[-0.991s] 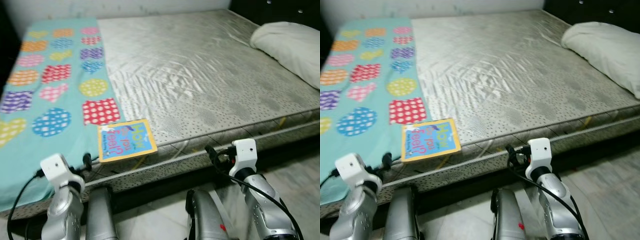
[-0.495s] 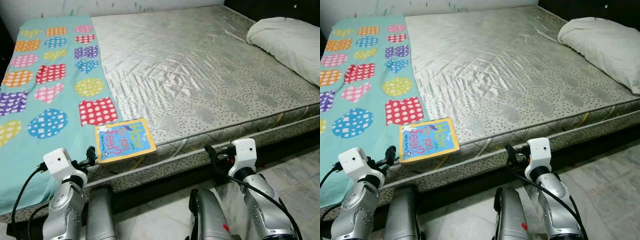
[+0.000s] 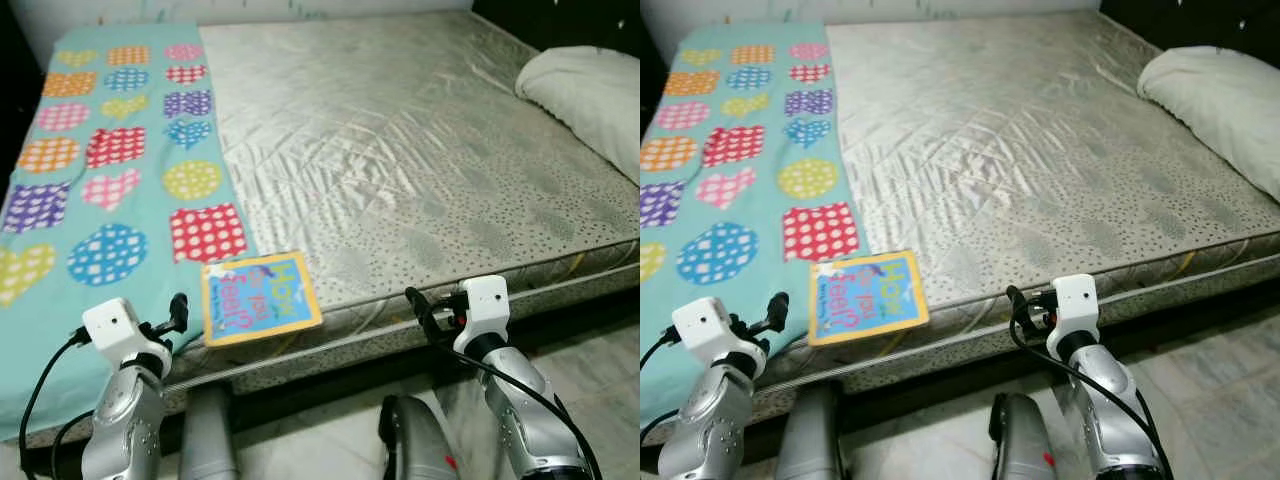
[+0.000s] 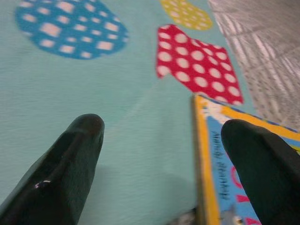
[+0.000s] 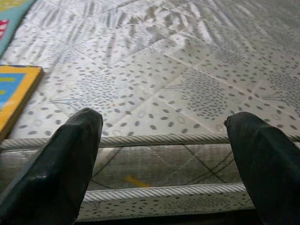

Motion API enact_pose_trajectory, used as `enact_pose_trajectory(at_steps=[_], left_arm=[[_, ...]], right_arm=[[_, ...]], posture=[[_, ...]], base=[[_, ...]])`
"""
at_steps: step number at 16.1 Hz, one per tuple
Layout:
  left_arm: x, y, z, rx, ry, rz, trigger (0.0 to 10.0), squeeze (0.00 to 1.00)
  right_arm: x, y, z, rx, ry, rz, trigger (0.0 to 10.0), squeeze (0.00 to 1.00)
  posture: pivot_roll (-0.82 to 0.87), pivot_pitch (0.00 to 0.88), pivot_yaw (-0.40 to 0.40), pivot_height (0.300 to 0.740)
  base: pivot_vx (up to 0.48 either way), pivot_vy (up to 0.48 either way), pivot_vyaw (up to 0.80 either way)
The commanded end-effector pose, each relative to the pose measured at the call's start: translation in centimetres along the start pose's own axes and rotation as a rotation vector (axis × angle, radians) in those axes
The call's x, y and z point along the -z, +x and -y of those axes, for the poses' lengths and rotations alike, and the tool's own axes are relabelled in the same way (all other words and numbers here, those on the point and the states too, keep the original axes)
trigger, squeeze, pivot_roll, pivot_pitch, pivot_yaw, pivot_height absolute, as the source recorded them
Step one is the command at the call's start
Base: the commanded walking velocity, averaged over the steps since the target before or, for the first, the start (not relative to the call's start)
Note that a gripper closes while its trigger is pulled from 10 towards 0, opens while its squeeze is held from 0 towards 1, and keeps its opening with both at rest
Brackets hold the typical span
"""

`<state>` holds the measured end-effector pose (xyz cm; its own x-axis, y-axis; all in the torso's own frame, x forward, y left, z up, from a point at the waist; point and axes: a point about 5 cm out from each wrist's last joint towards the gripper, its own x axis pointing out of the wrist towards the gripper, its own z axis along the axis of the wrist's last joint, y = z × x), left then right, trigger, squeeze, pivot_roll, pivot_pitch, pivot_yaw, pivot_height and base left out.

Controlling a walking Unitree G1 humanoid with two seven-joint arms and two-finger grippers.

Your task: Clean up the room

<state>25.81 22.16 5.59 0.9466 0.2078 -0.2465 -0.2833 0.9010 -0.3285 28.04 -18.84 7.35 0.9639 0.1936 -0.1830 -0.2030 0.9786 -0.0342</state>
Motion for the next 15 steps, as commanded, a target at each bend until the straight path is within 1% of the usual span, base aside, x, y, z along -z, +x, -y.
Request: enact_pose_trajectory(at_steps=[1,5,8,10,12,13,14,15], left_arm=[[0.2,-0.1,0.2,0.003,0.001,-0.011,10.0,0.0],[0.8,-0.2,0.3,0.002,0.004,-0.033,10.0,0.0],[1.2,-0.2,0.4,-0.003,-0.01,-0.043,10.0,0.0],[1.6,0.0,0.1,-0.026,-0.021,-0.065,10.0,0.0],[1.7,0.4,-0.1,-0.045,-0.049,-0.068,10.0,0.0],[1.4,0.9,-0.2,-0.061,-0.076,-0.059,10.0,0.0],[1.3,1.0,-0.2,-0.064,-0.081,-0.056,10.0,0.0],[0.9,1.5,-0.4,-0.069,-0.089,-0.048,10.0,0.0]], right_arm=[[0.4,-0.2,0.2,0.003,-0.003,-0.013,10.0,0.0],[0.6,-0.4,0.3,0.007,-0.006,-0.016,10.0,0.0],[0.6,-0.5,0.5,0.01,-0.011,-0.02,10.0,0.0],[0.6,-0.6,0.6,0.01,-0.016,-0.024,10.0,0.0],[0.6,-0.7,0.6,0.007,-0.02,-0.025,10.0,0.0],[0.6,-0.9,0.8,0.01,-0.026,-0.028,10.0,0.0],[0.6,-0.9,0.8,0.011,-0.027,-0.029,10.0,0.0],[0.6,-1.5,1.3,0.022,-0.044,-0.034,10.0,0.0]], posture=[[-0.14,0.073,-0.036,0.509],[-0.14,0.076,-0.034,0.509],[-0.14,0.079,-0.038,0.509],[-0.14,0.085,-0.046,0.509],[-0.15,0.098,-0.051,0.509],[-0.16,0.111,-0.051,0.509],[-0.16,0.111,-0.051,0.509],[-0.18,0.122,-0.048,0.509]], base=[[0.247,0.0,0.0],[0.0,0.0,0.0],[0.0,0.0,0.0],[0.0,0.0,0.0],[0.0,0.0,0.0],[0.0,0.0,0.0],[0.0,0.0,0.0],[0.0,0.0,0.0]])
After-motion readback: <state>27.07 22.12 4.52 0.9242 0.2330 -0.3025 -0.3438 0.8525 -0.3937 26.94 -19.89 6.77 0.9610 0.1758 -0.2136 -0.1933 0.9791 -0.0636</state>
